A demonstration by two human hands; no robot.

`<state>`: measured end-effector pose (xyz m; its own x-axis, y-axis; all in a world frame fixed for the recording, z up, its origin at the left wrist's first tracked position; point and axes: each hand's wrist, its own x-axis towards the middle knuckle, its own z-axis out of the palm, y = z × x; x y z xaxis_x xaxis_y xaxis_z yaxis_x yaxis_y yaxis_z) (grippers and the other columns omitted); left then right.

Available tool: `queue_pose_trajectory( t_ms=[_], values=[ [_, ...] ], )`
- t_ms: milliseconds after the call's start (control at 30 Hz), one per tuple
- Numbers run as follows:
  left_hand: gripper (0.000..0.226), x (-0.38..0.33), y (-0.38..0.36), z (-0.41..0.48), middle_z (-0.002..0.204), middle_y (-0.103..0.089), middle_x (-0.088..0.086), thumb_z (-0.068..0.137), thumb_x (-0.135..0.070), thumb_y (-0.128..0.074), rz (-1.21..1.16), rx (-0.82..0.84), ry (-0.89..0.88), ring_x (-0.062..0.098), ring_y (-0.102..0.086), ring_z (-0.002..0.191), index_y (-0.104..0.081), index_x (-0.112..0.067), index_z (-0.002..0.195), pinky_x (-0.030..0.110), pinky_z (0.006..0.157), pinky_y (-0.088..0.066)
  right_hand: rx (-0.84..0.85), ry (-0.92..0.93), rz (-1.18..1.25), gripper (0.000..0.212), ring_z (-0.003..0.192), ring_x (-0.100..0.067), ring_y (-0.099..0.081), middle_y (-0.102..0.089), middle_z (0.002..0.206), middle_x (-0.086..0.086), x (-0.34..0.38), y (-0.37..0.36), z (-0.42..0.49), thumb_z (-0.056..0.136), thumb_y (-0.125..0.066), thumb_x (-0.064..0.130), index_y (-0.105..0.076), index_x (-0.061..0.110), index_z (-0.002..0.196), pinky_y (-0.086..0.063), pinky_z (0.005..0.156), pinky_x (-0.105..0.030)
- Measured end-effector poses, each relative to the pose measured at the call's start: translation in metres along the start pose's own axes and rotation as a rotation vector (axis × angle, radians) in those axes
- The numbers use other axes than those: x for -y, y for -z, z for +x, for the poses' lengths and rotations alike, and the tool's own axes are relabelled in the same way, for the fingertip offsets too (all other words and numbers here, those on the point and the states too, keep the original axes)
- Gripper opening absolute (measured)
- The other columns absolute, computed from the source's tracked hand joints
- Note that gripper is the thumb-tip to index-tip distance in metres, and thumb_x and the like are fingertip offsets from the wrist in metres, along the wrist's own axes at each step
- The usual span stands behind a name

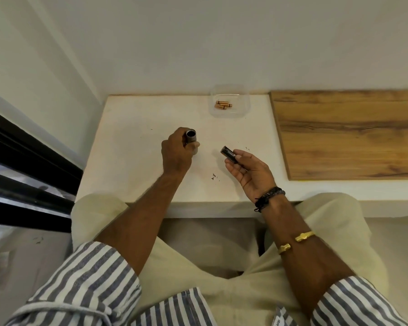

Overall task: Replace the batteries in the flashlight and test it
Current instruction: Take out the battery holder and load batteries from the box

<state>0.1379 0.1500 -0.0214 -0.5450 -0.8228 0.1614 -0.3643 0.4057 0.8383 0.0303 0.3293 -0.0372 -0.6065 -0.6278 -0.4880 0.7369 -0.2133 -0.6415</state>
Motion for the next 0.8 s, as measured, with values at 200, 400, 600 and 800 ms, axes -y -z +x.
queue_pose_trajectory(
  t_ms=[200, 400, 600, 800],
  values=[
    [0.022, 0.006, -0.005, 0.004, 0.095, -0.071, 0.003, 0.083, -0.002, -0.069, 0.034, 0.000, 0.018, 0.014, -0.061, 0.082, -0.068, -0.004, 0.105, -0.002, 0.066, -0.039, -0.007, -0.007, 0.027, 0.025, 0.098, -0.033, -0.074, -0.072, 0.116, -0.026, -0.002, 0.001, 0.003, 0.093, -0.061, -0.005, -0.065, -0.007, 0.118, -0.063, 0.083, -0.036],
    [0.022, 0.009, -0.008, 0.005, 0.098, -0.074, 0.005, 0.084, -0.008, -0.071, 0.041, 0.015, 0.039, 0.014, -0.063, 0.084, -0.068, -0.006, 0.106, 0.002, 0.067, -0.039, -0.006, -0.006, 0.024, 0.025, 0.099, -0.033, -0.074, -0.072, 0.116, -0.025, -0.004, 0.002, 0.005, 0.093, -0.062, -0.004, -0.066, -0.006, 0.118, -0.063, 0.082, -0.036],
    [0.033, 0.012, -0.009, 0.006, 0.110, -0.074, 0.009, 0.084, -0.011, -0.073, 0.054, 0.049, 0.065, 0.024, -0.069, 0.100, -0.067, -0.006, 0.116, 0.024, 0.081, -0.050, -0.008, 0.004, 0.028, 0.026, 0.099, -0.033, -0.074, -0.073, 0.116, -0.025, -0.002, 0.000, 0.004, 0.093, -0.063, -0.004, -0.065, -0.006, 0.118, -0.063, 0.081, -0.035],
    [0.034, 0.000, 0.007, -0.025, 0.123, -0.070, 0.008, 0.094, -0.006, -0.063, -0.108, -0.305, 0.032, 0.013, -0.066, 0.110, -0.061, -0.006, 0.128, 0.024, 0.096, -0.054, -0.017, 0.021, 0.061, 0.015, 0.093, -0.033, -0.075, -0.074, 0.111, -0.023, 0.000, -0.004, -0.001, 0.091, -0.066, -0.002, -0.068, 0.000, 0.106, -0.063, 0.079, -0.036]
  ],
)
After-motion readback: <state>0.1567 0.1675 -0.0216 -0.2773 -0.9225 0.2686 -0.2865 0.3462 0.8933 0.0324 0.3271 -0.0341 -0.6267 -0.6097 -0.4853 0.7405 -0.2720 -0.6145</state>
